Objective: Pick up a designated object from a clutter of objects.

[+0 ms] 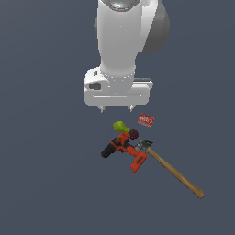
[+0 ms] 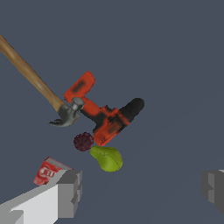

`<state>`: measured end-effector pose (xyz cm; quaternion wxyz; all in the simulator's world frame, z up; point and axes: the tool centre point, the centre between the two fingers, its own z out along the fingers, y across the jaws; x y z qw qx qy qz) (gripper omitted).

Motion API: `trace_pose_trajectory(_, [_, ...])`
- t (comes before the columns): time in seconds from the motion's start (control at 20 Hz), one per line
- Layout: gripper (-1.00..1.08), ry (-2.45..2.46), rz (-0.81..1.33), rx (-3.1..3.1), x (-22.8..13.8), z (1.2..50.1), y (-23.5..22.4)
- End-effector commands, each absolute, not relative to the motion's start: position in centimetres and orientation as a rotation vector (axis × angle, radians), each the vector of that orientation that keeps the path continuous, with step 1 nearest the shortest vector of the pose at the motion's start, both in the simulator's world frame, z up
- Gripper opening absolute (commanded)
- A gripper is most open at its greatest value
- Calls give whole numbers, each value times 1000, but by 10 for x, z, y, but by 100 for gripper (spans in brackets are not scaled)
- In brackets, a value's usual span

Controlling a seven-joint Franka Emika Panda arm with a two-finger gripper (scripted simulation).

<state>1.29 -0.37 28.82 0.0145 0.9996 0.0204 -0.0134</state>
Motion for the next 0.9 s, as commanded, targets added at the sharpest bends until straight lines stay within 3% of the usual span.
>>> trace_pose_trajectory(0.0, [100, 144, -42, 3104, 22, 280, 6])
trace_pose_trajectory(0.85, [100, 1024, -31, 2926, 101, 172, 134])
